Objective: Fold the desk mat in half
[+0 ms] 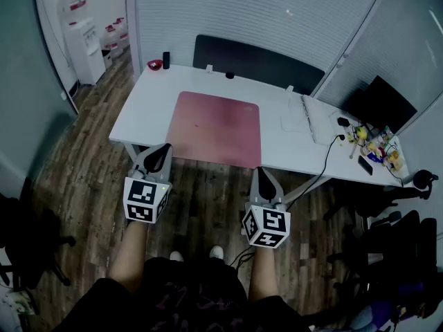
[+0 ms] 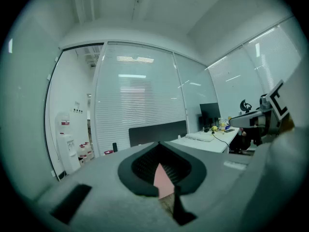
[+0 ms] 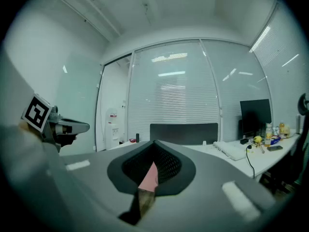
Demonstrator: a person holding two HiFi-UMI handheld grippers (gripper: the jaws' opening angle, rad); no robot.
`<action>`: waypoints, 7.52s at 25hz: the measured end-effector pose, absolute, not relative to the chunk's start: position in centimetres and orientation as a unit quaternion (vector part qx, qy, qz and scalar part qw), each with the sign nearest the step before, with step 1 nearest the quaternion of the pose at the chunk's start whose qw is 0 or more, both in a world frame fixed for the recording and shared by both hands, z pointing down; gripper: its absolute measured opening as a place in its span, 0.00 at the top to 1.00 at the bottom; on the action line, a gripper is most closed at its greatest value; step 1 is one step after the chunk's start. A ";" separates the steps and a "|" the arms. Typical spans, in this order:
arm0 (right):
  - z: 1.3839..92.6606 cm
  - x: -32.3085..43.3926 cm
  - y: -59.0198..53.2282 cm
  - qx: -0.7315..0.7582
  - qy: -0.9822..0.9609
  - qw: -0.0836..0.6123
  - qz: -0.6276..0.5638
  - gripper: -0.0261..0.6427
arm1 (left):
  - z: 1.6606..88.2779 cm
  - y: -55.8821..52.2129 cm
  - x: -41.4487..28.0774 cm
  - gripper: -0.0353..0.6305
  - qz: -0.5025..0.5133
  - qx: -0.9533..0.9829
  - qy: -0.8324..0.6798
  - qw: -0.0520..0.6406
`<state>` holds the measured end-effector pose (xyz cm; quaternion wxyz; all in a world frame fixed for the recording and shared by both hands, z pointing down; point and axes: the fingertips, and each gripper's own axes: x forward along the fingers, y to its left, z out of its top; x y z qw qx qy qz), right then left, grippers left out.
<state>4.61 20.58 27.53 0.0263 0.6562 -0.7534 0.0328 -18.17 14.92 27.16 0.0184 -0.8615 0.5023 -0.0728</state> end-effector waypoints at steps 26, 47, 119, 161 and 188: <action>28.1 3.7 21.4 0.686 -0.727 0.029 0.026 0.95 | 29.4 14.2 -20.7 0.94 -0.072 -0.877 0.476 -0.007; 32.4 10.5 9.3 0.674 -0.736 0.042 0.051 0.95 | 33.8 2.9 -14.7 0.94 -0.115 -0.868 0.482 -0.028; 46.4 12.6 -4.9 0.630 -0.746 0.097 0.190 0.95 | 46.9 -10.1 -12.0 0.94 -0.197 -0.843 0.484 -0.129; 58.3 6.3 -0.3 0.390 -0.796 0.463 0.010 0.46 | 59.6 -1.7 -10.6 0.47 -0.536 -0.818 0.153 0.142; 58.5 6.0 0.4 0.359 -0.790 0.494 -0.053 0.73 | 58.9 -1.0 -10.6 0.77 -0.529 -0.820 0.146 0.165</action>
